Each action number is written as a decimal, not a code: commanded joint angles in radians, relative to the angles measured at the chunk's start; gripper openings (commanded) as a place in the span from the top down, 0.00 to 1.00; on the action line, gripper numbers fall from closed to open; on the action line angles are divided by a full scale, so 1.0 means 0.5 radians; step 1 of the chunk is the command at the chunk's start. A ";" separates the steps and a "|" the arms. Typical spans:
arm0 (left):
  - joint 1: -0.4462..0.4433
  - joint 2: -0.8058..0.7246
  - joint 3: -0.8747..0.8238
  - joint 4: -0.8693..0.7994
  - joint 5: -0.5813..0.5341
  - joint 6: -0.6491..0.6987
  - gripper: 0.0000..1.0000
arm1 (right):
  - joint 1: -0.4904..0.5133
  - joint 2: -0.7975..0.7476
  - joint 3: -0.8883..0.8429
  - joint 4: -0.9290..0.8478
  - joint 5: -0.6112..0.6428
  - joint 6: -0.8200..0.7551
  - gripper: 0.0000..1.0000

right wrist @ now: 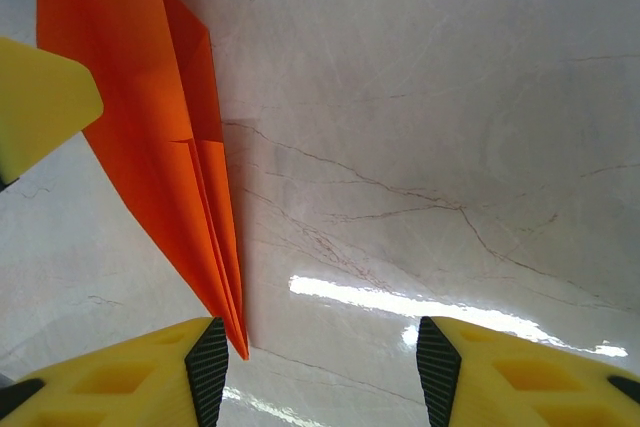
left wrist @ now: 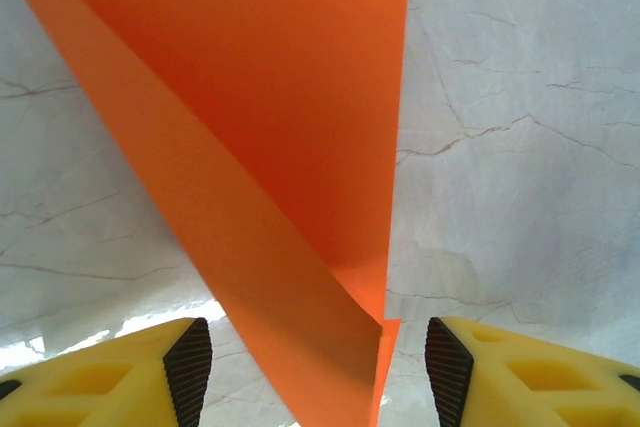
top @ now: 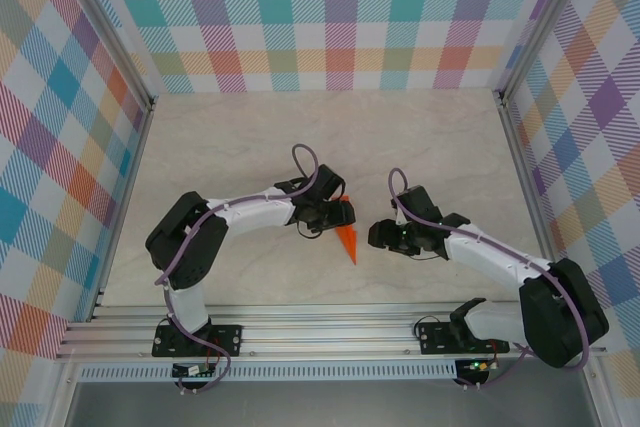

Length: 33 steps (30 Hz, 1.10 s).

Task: Fold a paper plane with a square sheet of paper (pick it up from the middle)
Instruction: Rotate the paper plane at the center of the table.

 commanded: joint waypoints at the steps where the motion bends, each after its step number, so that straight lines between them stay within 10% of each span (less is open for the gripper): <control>1: -0.046 0.053 0.088 -0.121 0.004 0.076 0.38 | -0.003 0.036 0.048 0.055 -0.059 0.014 0.45; 10: -0.059 0.039 0.133 -0.296 -0.129 0.110 0.43 | -0.003 0.050 0.058 0.064 -0.094 0.018 0.45; 24: -0.054 -0.227 -0.150 -0.128 -0.198 0.101 0.84 | -0.003 0.235 0.116 0.367 -0.441 0.078 0.45; 33: -0.029 -0.279 -0.251 -0.085 -0.192 0.109 0.90 | -0.003 0.486 0.190 0.484 -0.584 0.019 0.41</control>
